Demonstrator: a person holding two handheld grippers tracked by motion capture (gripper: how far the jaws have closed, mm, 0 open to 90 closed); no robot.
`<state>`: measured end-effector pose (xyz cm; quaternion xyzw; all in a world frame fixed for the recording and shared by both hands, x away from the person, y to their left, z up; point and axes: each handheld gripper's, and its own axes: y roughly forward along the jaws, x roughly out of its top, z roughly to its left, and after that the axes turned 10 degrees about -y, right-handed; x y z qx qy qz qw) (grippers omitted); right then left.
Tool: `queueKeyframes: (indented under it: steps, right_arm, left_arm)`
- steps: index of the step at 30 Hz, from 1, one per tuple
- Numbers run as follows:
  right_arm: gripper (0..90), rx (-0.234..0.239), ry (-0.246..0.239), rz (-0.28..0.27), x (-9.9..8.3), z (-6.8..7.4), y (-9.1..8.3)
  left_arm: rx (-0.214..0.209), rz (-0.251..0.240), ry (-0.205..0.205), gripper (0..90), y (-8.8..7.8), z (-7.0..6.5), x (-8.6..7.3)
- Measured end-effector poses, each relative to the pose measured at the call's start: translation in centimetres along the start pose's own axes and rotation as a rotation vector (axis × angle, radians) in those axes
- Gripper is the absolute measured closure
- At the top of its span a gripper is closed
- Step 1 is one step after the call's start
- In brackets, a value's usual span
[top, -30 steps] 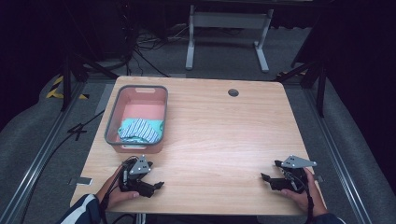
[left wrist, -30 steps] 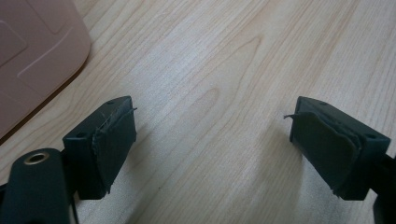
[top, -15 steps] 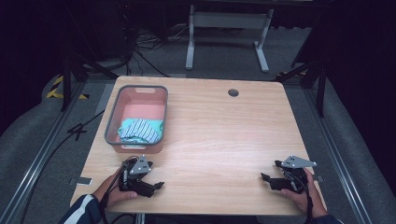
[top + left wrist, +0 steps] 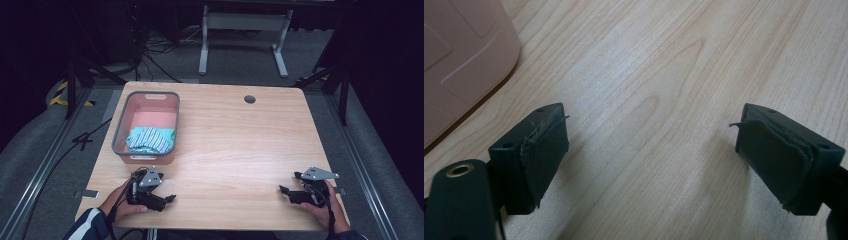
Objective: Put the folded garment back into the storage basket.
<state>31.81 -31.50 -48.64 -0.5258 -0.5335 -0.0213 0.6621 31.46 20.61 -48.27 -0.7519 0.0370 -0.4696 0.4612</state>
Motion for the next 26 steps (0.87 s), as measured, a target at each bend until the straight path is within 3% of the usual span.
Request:
queueKeyframes:
  steps: [26]
  right_arm:
    - [19.6, 0.000, 0.003, 0.000, 0.00, 0.01, 0.00]
  left_arm:
    - [0.001, 0.000, -0.007, 10.9, 0.23, 0.00, 0.15]
